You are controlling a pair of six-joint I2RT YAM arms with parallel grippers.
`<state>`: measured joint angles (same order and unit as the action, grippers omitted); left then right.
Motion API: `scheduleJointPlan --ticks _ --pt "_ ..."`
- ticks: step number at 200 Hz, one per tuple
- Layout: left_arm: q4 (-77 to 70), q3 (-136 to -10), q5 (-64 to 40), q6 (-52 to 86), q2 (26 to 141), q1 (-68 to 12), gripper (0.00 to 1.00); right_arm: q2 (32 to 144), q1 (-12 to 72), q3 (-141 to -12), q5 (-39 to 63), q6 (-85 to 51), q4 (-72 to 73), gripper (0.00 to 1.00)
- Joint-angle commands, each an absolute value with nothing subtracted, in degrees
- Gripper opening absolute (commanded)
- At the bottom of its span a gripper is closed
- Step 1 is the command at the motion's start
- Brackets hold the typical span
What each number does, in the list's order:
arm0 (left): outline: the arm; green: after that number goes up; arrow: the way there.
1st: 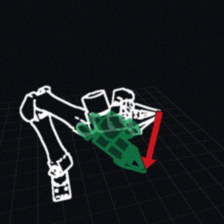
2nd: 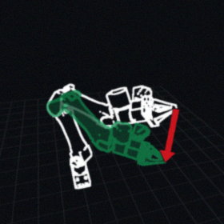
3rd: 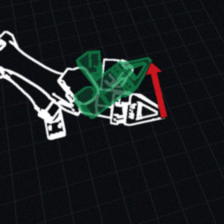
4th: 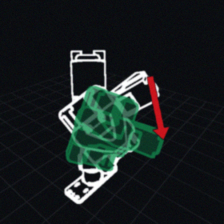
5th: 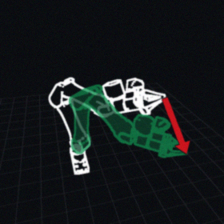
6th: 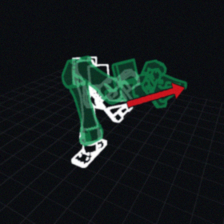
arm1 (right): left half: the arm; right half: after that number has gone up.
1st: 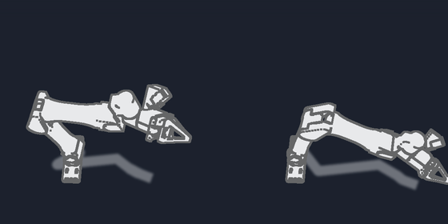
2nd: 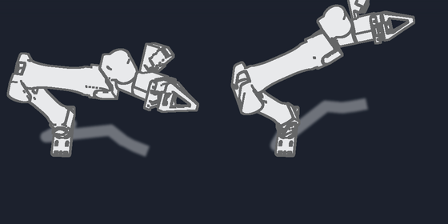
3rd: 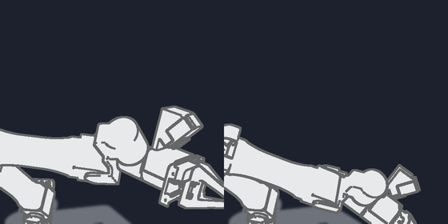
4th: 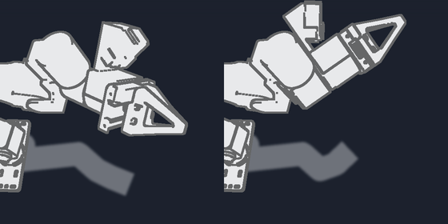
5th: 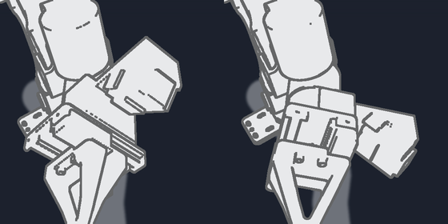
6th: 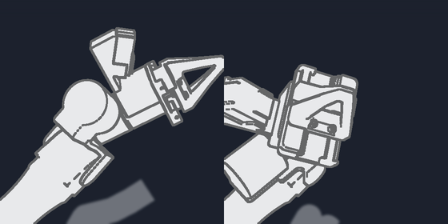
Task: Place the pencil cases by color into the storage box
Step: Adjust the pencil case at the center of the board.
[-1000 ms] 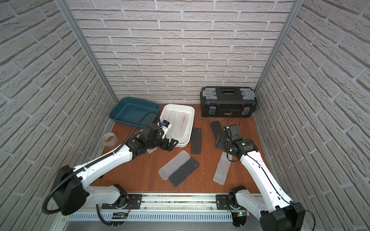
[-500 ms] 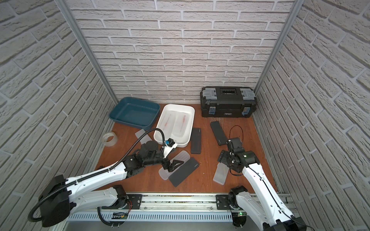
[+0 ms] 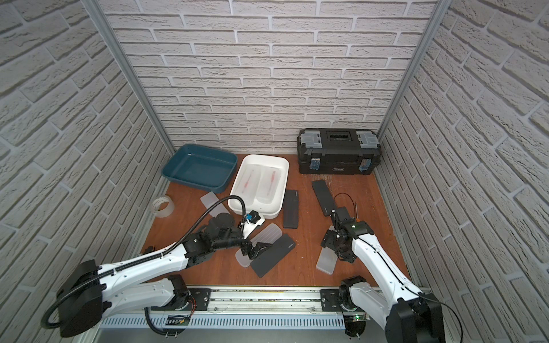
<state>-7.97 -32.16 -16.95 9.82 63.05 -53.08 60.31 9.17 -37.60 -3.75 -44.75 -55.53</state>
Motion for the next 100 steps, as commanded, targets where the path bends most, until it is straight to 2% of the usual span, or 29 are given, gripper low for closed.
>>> scheduleJointPlan --ticks 1,67,100 --pt "-10.74 -33.28 -17.18 8.40 64.60 -53.44 0.98 62.58 9.02 -39.69 -5.38 -42.97 -51.70 0.87" --pt "-12.30 -33.13 -18.98 10.08 65.51 -52.83 0.98 72.28 8.09 -41.77 -5.43 -40.41 -46.09 0.87" --pt "-12.22 -33.31 -19.40 10.46 65.77 -52.76 0.98 72.91 6.65 -41.00 -6.98 -40.76 -45.17 0.88"
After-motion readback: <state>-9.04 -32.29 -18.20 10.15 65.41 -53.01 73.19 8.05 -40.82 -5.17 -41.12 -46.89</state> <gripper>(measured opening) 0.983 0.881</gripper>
